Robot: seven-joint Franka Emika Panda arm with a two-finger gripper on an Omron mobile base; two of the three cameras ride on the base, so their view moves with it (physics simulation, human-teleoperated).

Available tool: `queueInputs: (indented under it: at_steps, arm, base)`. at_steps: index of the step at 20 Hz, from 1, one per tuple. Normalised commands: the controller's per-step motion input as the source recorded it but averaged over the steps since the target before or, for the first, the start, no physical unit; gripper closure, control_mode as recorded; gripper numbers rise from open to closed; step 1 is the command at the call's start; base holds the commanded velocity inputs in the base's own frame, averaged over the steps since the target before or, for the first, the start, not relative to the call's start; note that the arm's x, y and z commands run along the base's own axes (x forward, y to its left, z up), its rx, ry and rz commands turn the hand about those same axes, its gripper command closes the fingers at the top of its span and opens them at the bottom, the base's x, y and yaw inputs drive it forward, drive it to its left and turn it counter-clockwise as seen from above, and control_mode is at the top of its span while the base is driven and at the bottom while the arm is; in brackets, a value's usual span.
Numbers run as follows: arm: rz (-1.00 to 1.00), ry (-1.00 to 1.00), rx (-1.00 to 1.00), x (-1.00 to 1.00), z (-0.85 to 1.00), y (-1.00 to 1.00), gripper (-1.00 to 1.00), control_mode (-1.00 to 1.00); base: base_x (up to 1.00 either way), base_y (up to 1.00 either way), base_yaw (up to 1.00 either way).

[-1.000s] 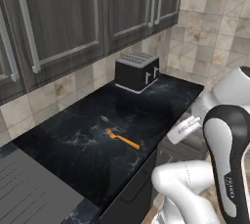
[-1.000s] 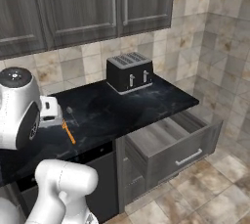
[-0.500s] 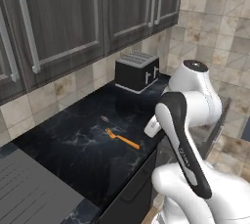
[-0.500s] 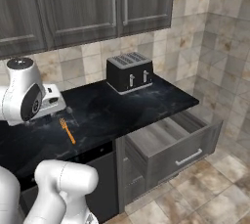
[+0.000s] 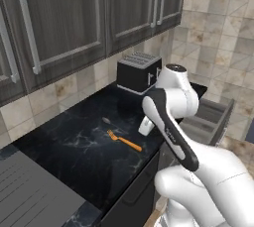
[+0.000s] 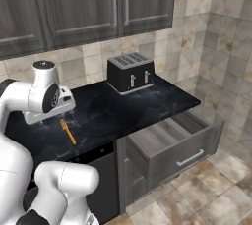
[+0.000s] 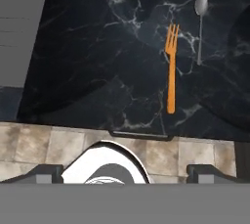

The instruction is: Organize the utensils by type. Pick up the wooden spoons from the counter and place them in the open cabinet. Then pick up the metallic utensils from the counter and place them in the open drawer.

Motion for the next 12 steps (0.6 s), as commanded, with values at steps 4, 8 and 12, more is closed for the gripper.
queueInputs:
  at_steps: [4, 8, 12]
  arm:
    - [0.05, 0.00, -0.07, 0.46, -0.56, 0.19, -1.00, -1.00]
    - [0.00, 0.00, -0.13, 0.53, -0.49, 0.06, -1.00, -1.00]
    - [0.00, 0.04, -0.09, 0.58, -0.52, 0.05, -1.00, -1.00]
  base:
    - [0.00, 0.00, 0.00]
    - [0.00, 0.00, 0.00]
    - [0.00, 0.00, 0.00]
